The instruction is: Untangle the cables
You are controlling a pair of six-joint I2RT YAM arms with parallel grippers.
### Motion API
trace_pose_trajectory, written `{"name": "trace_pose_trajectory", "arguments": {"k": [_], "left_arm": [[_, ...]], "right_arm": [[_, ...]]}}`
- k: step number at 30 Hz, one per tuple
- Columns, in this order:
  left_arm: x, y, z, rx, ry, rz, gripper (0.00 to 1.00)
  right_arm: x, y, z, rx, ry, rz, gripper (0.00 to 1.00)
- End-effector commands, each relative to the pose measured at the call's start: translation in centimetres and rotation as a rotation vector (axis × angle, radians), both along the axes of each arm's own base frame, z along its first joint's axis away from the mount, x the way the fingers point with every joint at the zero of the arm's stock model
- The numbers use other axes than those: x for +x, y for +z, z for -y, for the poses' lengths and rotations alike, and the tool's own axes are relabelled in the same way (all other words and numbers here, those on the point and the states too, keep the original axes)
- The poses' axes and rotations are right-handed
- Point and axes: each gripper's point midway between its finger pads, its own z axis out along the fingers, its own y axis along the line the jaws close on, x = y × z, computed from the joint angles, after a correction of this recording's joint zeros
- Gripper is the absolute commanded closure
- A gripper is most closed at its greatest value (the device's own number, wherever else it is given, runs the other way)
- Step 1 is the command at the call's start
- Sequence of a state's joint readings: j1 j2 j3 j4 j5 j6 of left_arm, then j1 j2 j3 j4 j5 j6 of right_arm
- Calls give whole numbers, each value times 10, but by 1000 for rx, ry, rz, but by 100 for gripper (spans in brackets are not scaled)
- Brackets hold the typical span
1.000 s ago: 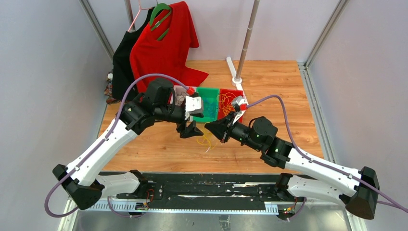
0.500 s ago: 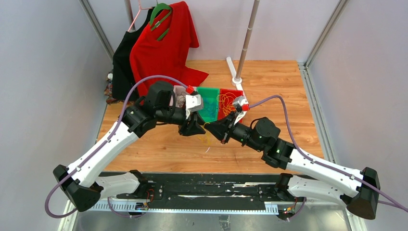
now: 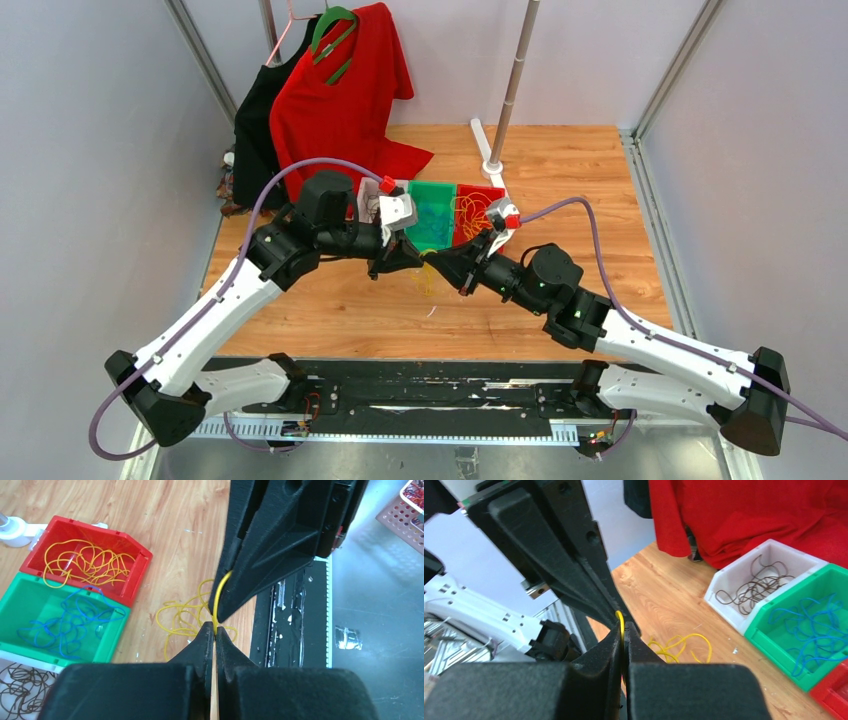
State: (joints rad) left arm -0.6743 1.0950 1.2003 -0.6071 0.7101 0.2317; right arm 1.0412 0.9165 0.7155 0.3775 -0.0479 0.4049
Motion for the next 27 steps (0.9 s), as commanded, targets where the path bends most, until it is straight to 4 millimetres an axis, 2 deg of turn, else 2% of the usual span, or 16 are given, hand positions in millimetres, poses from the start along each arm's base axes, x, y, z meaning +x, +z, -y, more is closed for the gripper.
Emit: {"name": "trace_pose_trajectory", "arguments": {"k": [1, 3, 7, 10, 14, 19, 22, 27], "left_arm": [[-2, 25, -5, -44, 1, 66, 99], [-6, 30, -5, -54, -18, 61, 100], [-21, 30, -4, -46, -98, 19, 100], [-29, 30, -5, -30, -145, -2, 100], [-29, 38, -2, -34, -169, 4, 100], [-28, 47, 1, -40, -186, -7, 100], [-24, 57, 3, -50, -186, 26, 100], [-18, 88, 4, -78, -182, 127, 100]], "right_arm": [[17, 4, 9, -3, -120, 34, 95], [28, -2, 11, -31, -175, 44, 88], [45, -6, 15, -42, -267, 51, 83], [48, -3, 12, -9, -280, 56, 75], [47, 0, 1, 59, -252, 32, 66], [45, -7, -12, 120, -214, -31, 58], [45, -21, -14, 117, -210, -68, 55], [37, -48, -4, 84, -202, -93, 53]]}}
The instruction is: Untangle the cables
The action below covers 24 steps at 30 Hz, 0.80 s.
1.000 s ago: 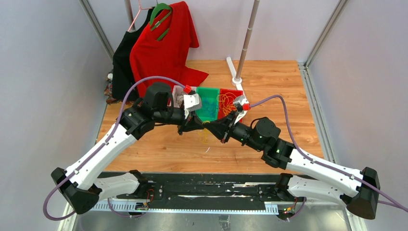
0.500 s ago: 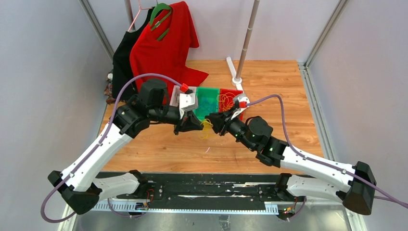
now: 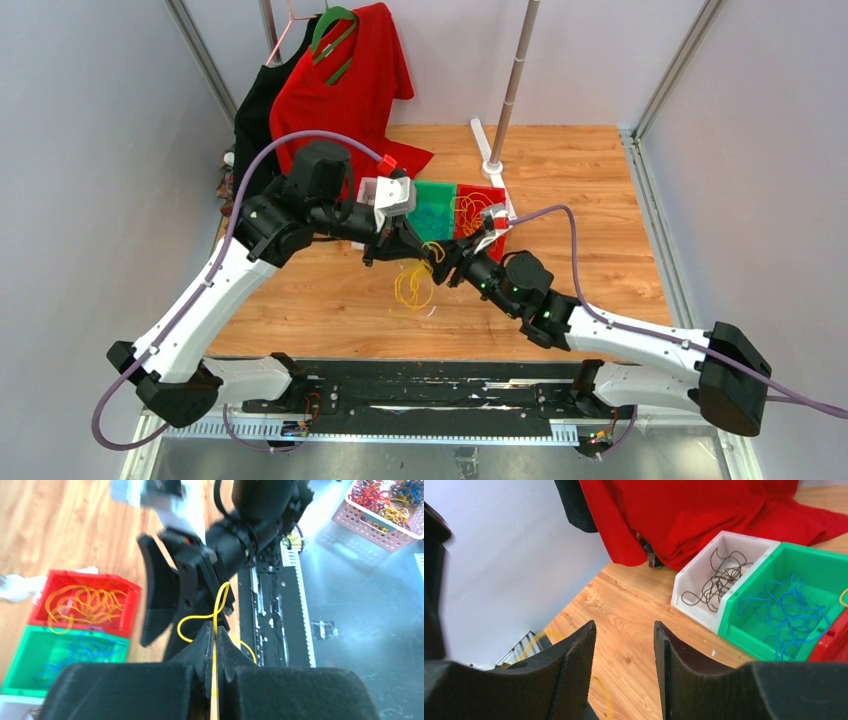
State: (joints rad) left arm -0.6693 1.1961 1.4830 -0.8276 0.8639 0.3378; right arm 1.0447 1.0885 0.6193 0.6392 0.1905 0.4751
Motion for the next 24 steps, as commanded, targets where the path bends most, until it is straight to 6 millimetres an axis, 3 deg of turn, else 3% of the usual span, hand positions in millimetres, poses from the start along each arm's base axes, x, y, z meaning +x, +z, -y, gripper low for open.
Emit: {"name": "trace_pose_trajectory", "arguments": {"k": [1, 4, 11, 13, 18, 24], "left_arm": [[3, 40, -2, -60, -5, 131, 100], [6, 42, -6, -48, 2, 181, 100], [20, 30, -9, 3, 71, 181, 100], [26, 25, -8, 23, 105, 153, 100], [31, 2, -7, 73, 170, 25, 100], [33, 1, -7, 78, 200, -7, 100]], "right_arm": [[-14, -6, 9, 37, 22, -3, 54], [-20, 1, 29, 44, 2, 32, 53], [-32, 58, 61, 18, -17, 183, 41], [-37, 69, 61, 35, 5, 220, 34], [-33, 86, 47, 14, 23, 286, 31], [-28, 94, 42, 33, 9, 316, 30]]}}
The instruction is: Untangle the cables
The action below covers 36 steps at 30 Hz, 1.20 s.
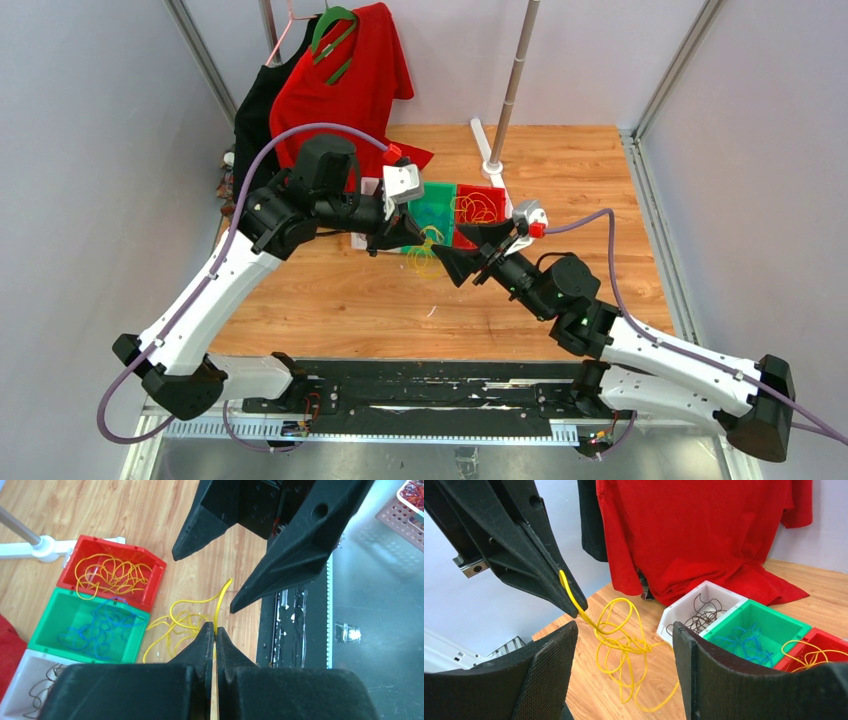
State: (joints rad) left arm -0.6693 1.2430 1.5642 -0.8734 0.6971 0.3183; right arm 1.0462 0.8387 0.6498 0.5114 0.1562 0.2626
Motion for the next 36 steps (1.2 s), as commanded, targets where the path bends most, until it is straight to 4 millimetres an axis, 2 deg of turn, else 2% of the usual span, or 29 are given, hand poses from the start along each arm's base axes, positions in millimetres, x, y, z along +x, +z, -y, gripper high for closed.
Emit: {"name": "trace_pose_trajectory", "arguments": {"k": [1, 10, 15, 18, 24, 27, 31, 36], "left_arm": [[2, -1, -3, 2, 54, -41, 100], [-18, -1, 0, -27, -15, -125, 100], [-26, -4, 3, -27, -55, -180, 100], [-29, -2, 3, -27, -78, -179, 100], [-30, 15, 5, -48, -126, -124, 100], [-36, 19, 6, -58, -159, -136, 100], [-34, 25, 7, -68, -166, -118, 100], [-28, 38, 8, -81, -164, -59, 100]], "right_arm": [[-3, 25, -1, 42, 2, 76, 30], [20, 27, 5, 79, -128, 75, 31], [35, 22, 0, 74, -190, 49, 31], [36, 19, -12, 98, -161, 28, 30], [36, -15, -41, 124, -77, -107, 28], [36, -33, -53, 148, -44, -163, 29], [32, -55, -72, 156, 18, -214, 32], [23, -75, -82, 141, 58, -248, 35]]}}
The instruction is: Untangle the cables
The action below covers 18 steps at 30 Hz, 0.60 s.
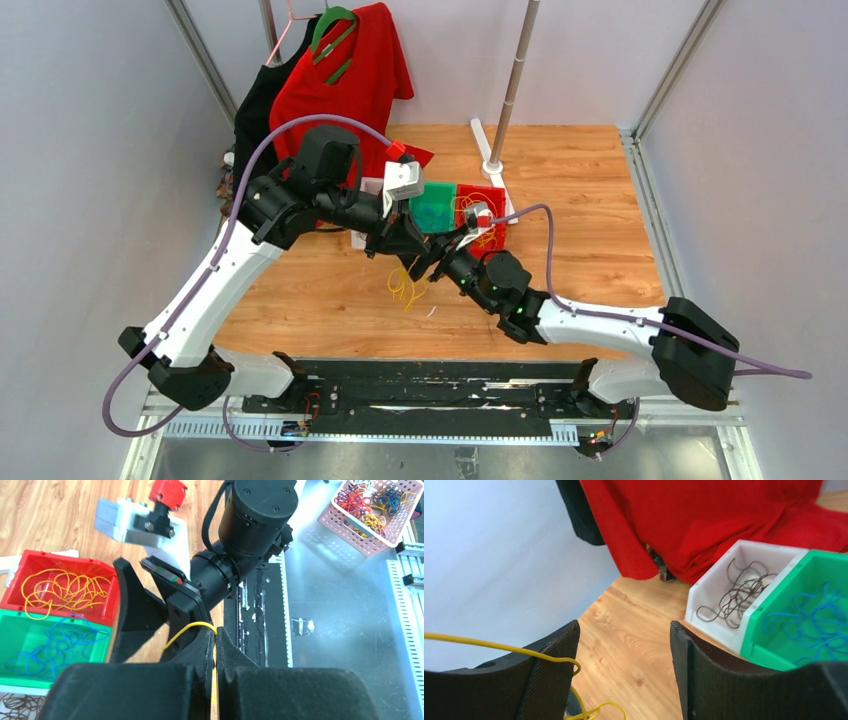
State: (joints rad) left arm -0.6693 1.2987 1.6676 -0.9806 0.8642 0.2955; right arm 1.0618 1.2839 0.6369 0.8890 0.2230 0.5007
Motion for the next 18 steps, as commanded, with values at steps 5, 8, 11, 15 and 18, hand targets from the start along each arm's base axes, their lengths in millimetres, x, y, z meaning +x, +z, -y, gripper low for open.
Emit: {"name": "trace_pose_trajectory", "arguments": {"k": [5, 8, 11, 15, 18], "left_arm": [[8, 42, 3, -80, -18, 122, 100], [10, 61, 3, -110, -11, 172, 100], [12, 85, 1, -148, 3, 231, 100], [14, 111, -3, -186, 24, 311, 100], [20, 120, -6, -190, 53, 363, 100]], "right_arm": [[-16, -36, -9, -9, 52, -70, 37], [-17, -56, -9, -43, 49, -96, 38], [-17, -76, -7, -80, 36, -124, 39], [-16, -100, 0, -120, 9, -160, 39], [-13, -113, 11, -153, -32, -168, 39]]}}
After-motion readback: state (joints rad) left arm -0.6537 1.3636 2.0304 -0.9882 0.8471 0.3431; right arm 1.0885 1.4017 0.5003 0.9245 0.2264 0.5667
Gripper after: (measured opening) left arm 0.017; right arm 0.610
